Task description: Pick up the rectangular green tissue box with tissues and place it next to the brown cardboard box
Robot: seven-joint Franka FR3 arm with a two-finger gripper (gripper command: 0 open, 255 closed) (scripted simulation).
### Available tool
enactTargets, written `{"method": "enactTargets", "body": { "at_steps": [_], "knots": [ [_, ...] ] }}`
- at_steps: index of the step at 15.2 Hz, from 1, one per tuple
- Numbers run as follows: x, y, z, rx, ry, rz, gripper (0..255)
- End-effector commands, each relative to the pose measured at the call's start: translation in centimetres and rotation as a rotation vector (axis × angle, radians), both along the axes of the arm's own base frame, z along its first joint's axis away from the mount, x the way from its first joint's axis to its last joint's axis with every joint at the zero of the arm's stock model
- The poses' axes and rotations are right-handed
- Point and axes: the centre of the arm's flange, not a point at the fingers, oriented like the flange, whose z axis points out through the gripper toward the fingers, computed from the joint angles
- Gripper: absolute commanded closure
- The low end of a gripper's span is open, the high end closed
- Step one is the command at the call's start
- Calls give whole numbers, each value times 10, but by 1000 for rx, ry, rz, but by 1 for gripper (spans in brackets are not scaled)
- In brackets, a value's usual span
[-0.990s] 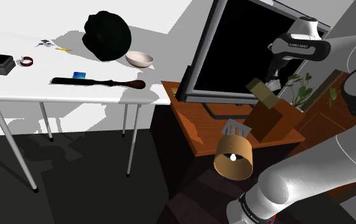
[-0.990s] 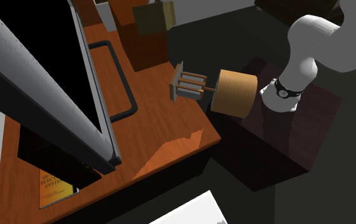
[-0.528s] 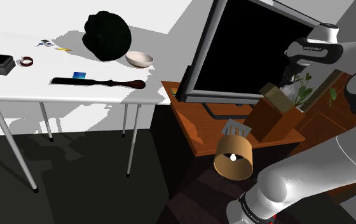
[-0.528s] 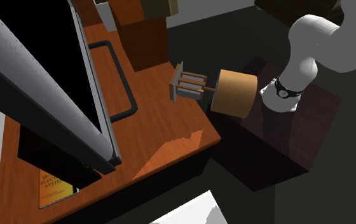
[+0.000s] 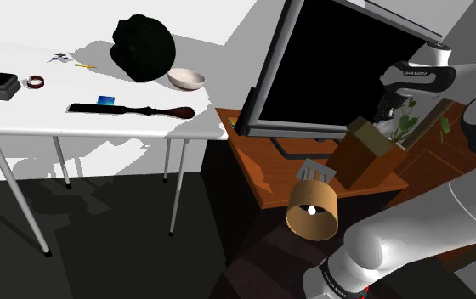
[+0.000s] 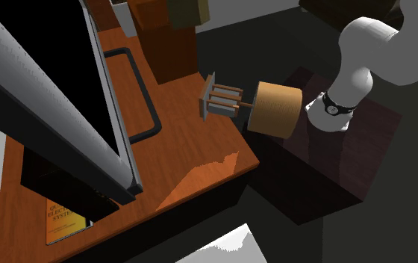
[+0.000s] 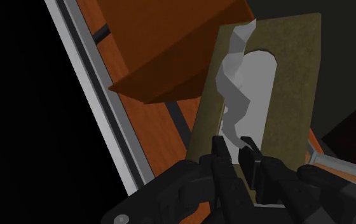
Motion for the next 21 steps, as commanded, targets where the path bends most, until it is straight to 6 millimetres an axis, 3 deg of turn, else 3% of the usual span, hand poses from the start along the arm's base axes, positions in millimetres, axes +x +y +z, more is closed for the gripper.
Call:
{"method": "enactTargets", "body": {
  "at_steps": [1, 21],
  "knots": [
    [-1, 0, -14, 5, 5, -4, 255],
    [-1, 0, -120, 5, 5, -4, 255]
  ]
}}
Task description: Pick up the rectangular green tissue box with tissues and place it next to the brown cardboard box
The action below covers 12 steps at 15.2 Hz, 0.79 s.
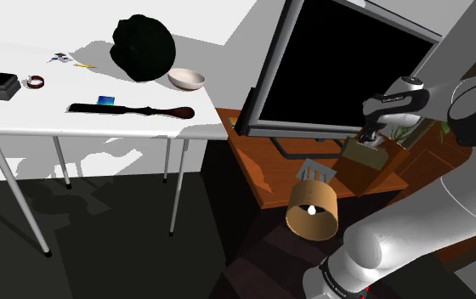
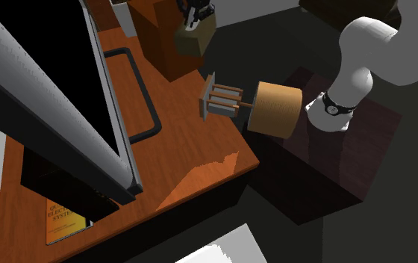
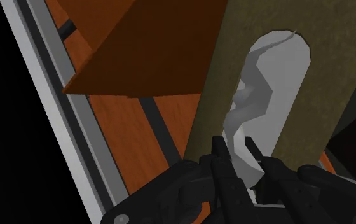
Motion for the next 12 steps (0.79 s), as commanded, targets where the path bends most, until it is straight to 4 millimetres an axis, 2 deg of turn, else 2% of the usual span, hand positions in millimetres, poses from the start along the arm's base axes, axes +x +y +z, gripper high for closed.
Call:
{"method": "enactTargets", "body": {
  "at_steps": [1, 12],
  "knots": [
    [0, 0, -11, 0, 0, -1, 255],
    [0, 0, -69, 0, 0, -1, 255]
  ]
}}
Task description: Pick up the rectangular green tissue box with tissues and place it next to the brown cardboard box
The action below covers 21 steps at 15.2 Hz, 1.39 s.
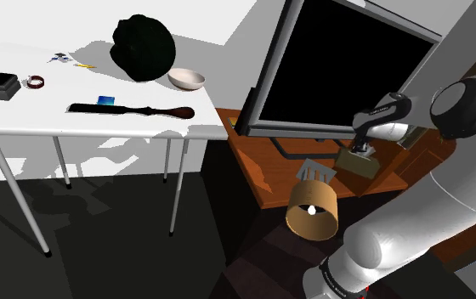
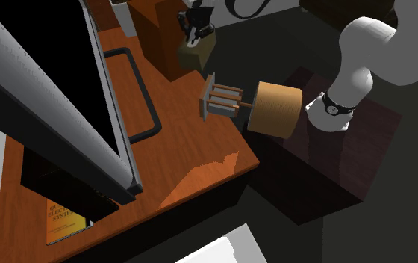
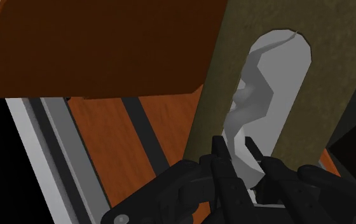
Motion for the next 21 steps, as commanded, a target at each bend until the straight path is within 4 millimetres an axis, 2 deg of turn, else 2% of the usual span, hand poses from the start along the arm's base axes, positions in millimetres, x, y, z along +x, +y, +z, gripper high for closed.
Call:
{"method": "enactTargets", "body": {
  "at_steps": [1, 21],
  "knots": [
    [0, 0, -11, 0, 0, 0, 255],
    [0, 0, -117, 0, 0, 0, 255]
  ]
}}
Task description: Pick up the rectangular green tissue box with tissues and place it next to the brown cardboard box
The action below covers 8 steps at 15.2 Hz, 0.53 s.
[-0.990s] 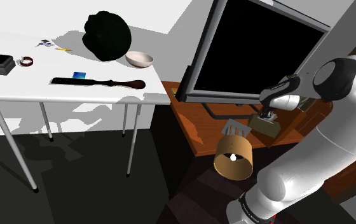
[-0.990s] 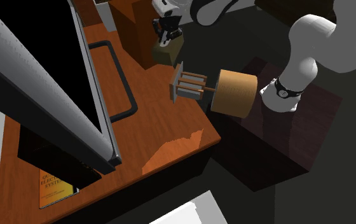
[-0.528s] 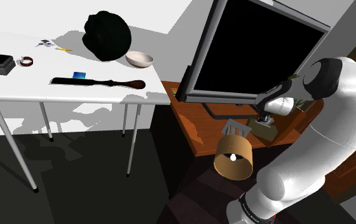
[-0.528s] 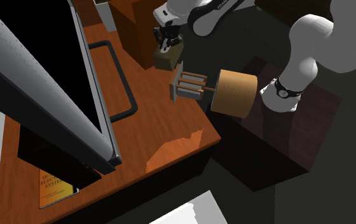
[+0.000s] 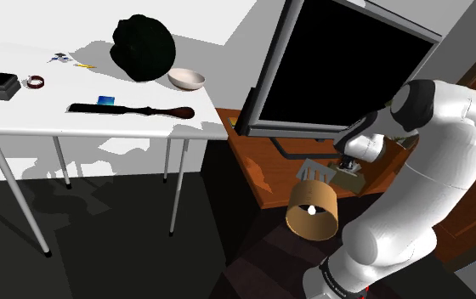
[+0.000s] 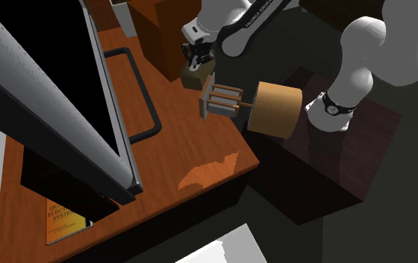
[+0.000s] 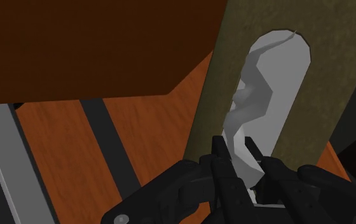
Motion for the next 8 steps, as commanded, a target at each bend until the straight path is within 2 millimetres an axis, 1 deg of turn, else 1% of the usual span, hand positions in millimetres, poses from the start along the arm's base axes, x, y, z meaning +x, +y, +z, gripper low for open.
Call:
{"method": "enactTargets", "body": {
  "at_steps": [1, 2, 8],
  "knots": [
    [0, 0, -10, 0, 0, 0, 255],
    [0, 0, -19, 0, 0, 0, 255],
    [0, 0, -19, 0, 0, 0, 255]
  ]
}}
